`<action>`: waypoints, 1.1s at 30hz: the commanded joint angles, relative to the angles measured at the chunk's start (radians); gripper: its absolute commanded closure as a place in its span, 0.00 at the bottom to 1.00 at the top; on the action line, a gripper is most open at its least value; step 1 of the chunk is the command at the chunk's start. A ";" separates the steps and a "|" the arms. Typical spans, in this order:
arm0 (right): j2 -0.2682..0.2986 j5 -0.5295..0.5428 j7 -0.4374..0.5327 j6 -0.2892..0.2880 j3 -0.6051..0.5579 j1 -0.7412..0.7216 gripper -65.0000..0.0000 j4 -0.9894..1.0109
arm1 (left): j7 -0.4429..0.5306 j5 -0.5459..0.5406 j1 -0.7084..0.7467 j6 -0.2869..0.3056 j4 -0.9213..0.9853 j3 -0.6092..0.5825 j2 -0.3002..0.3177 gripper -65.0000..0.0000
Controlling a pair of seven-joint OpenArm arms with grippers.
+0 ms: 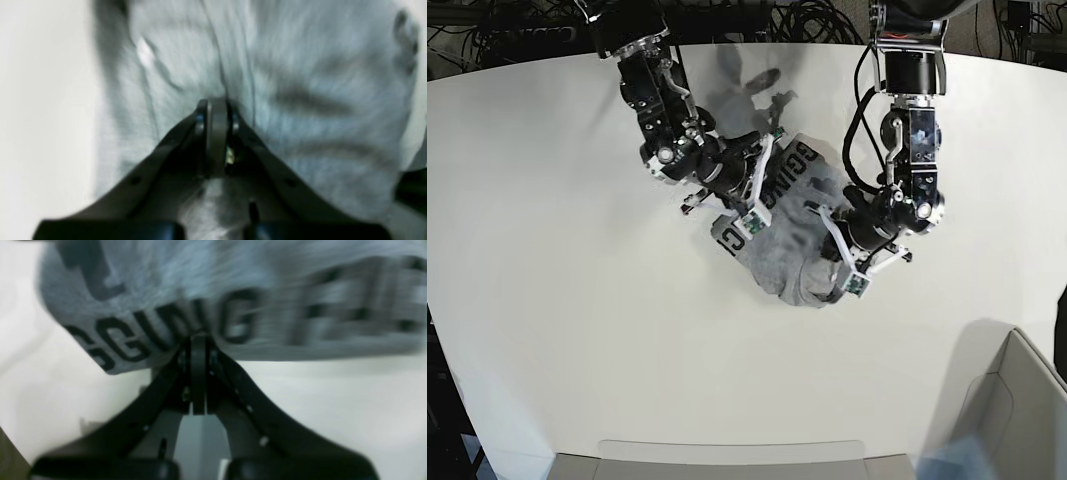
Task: Fold the T-shirt properly
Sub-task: 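Move the bundle with both grippers and set it down on the table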
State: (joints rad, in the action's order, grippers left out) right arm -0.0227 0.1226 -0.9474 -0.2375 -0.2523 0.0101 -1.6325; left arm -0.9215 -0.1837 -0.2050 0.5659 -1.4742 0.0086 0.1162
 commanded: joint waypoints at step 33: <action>0.050 0.004 0.083 -0.006 -0.064 -0.322 1.00 0.372 | 0.015 -0.004 0.287 0.003 -0.196 -0.055 0.021 0.98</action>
State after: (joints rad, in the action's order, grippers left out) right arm 0.0475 0.1074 -0.8875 -0.2348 -0.3145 -0.2905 -1.2411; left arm -0.9131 -0.2028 0.0948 0.5804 -1.6592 -0.0570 0.1268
